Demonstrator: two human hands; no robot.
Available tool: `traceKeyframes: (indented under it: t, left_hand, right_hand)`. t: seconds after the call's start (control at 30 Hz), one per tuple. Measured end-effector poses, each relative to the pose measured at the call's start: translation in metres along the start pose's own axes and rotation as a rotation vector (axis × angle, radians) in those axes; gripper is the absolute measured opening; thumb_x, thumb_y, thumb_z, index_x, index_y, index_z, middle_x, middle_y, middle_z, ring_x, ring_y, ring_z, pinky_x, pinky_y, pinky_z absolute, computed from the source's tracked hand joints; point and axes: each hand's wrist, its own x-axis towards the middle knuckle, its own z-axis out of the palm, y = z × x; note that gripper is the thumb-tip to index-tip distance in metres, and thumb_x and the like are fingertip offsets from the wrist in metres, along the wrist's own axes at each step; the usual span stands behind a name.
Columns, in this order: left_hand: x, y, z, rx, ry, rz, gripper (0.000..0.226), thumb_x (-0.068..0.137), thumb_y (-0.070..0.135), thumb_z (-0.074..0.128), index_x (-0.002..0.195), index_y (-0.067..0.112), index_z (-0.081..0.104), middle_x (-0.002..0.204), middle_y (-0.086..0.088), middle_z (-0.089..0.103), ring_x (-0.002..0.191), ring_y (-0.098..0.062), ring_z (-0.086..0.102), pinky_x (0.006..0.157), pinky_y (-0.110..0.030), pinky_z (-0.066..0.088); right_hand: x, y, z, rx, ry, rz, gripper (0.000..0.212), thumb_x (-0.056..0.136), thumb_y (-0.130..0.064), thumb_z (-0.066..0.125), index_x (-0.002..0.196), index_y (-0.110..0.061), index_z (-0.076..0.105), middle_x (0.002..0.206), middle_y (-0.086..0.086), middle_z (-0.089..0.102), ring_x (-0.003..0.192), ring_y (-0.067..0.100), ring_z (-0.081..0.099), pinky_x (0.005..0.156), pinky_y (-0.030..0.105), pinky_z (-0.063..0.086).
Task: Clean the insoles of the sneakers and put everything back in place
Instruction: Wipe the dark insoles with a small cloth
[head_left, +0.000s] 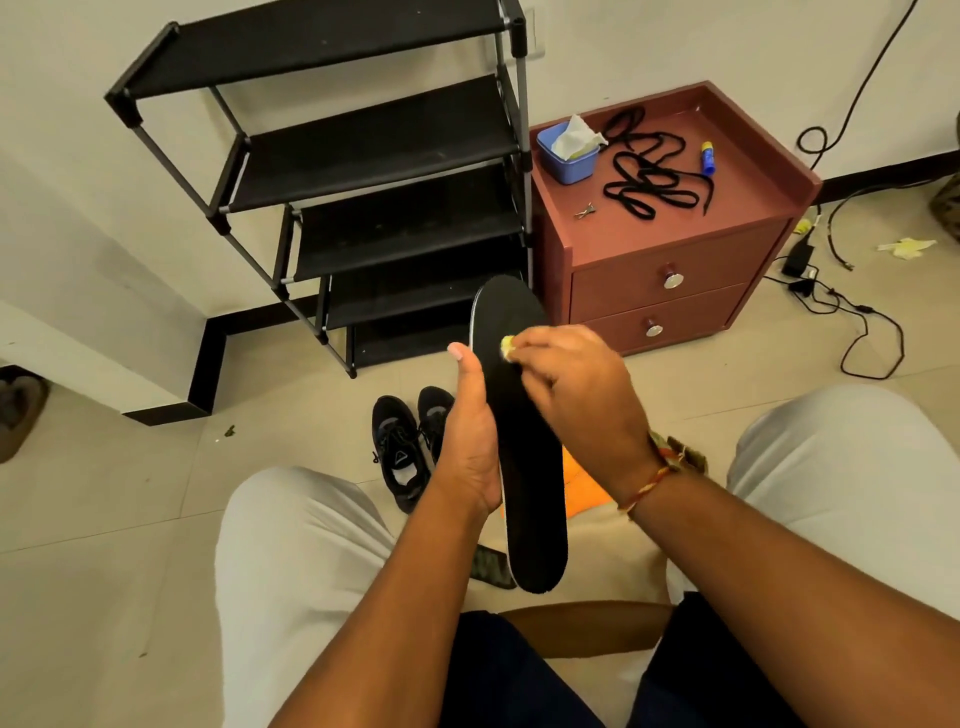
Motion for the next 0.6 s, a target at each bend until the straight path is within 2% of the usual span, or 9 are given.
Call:
traceKeyframes:
  t: [0.07,0.13,0.23,0.3,0.37,0.4,0.47,0.53,0.6]
  left_hand:
    - [-0.002,-0.005,0.005,0.043,-0.044,-0.009,0.081,0.086,0.076,0.032,0.135,0.019,0.06,0.127,-0.013,0.069,0.119,-0.029,0.065,0.104,-0.048,0.05]
    - [-0.003,-0.008,0.007,0.091,-0.07,-0.007,0.077,0.085,0.074,0.032,0.13,0.019,0.06,0.12,-0.012,0.072,0.114,-0.03,0.067,0.102,-0.049,0.051]
    - [-0.001,-0.007,0.005,0.066,-0.058,0.002,0.076,0.087,0.075,0.031,0.13,0.02,0.062,0.123,-0.011,0.071,0.118,-0.029,0.066,0.106,-0.049,0.049]
    - [0.003,-0.003,0.001,0.038,-0.005,0.01,0.082,0.088,0.079,0.029,0.13,0.019,0.066,0.127,-0.012,0.069,0.12,-0.027,0.065,0.109,-0.048,0.046]
    - [0.004,0.005,-0.001,-0.01,0.035,0.022,0.09,0.087,0.083,0.027,0.12,0.014,0.073,0.121,-0.012,0.072,0.114,-0.025,0.068,0.104,-0.042,0.05]
    - [0.006,0.01,-0.004,-0.039,0.063,0.036,0.092,0.087,0.084,0.025,0.116,0.011,0.075,0.116,-0.012,0.073,0.108,-0.025,0.07,0.098,-0.039,0.055]
    - [0.01,0.018,-0.01,-0.101,0.093,0.087,0.097,0.088,0.084,0.023,0.121,0.007,0.072,0.112,-0.012,0.073,0.097,-0.025,0.07,0.088,-0.037,0.057]
    - [0.011,0.024,-0.017,-0.185,0.101,0.14,0.1,0.088,0.085,0.023,0.128,0.004,0.065,0.116,-0.015,0.07,0.094,-0.027,0.066,0.085,-0.04,0.055]
    - [0.012,0.028,-0.023,-0.241,0.084,0.182,0.099,0.089,0.084,0.022,0.129,0.004,0.065,0.118,-0.016,0.07,0.097,-0.027,0.065,0.087,-0.041,0.051]
  right_hand:
    - [0.011,0.019,-0.008,-0.052,0.052,0.075,0.021,0.085,-0.001,0.069,0.103,-0.007,0.077,0.106,0.006,0.073,0.1,0.025,0.065,0.094,0.032,0.05]
    - [0.016,0.03,-0.015,-0.061,0.085,0.168,0.02,0.087,-0.005,0.068,0.104,-0.008,0.077,0.108,0.005,0.073,0.101,0.024,0.066,0.094,0.027,0.048]
    - [0.012,0.023,-0.015,-0.027,0.087,0.153,0.019,0.086,-0.003,0.069,0.102,-0.01,0.078,0.106,0.004,0.074,0.1,0.02,0.067,0.095,0.023,0.047]
    - [0.002,0.007,-0.007,0.047,0.035,0.095,0.021,0.083,0.0,0.071,0.099,-0.01,0.078,0.103,0.003,0.075,0.097,0.018,0.068,0.094,0.03,0.053]
    - [-0.009,-0.012,0.001,0.159,-0.04,0.083,0.021,0.082,0.0,0.07,0.097,-0.011,0.079,0.102,0.0,0.075,0.096,0.012,0.069,0.094,0.033,0.055]
    - [-0.014,-0.021,0.004,0.223,-0.074,0.093,0.02,0.083,0.0,0.07,0.096,-0.012,0.08,0.101,-0.001,0.076,0.095,0.01,0.069,0.094,0.031,0.054]
    - [-0.023,-0.034,0.007,0.328,-0.131,0.107,0.018,0.083,-0.002,0.072,0.095,-0.012,0.081,0.1,-0.003,0.076,0.094,0.005,0.068,0.095,0.024,0.053]
    - [-0.026,-0.038,0.006,0.361,-0.186,0.069,0.018,0.082,-0.002,0.073,0.095,-0.013,0.081,0.1,-0.003,0.076,0.094,0.004,0.068,0.094,0.019,0.052]
    - [-0.023,-0.032,0.005,0.314,-0.207,0.033,0.019,0.081,-0.001,0.073,0.095,-0.011,0.081,0.1,-0.001,0.076,0.094,0.008,0.069,0.093,0.023,0.053]
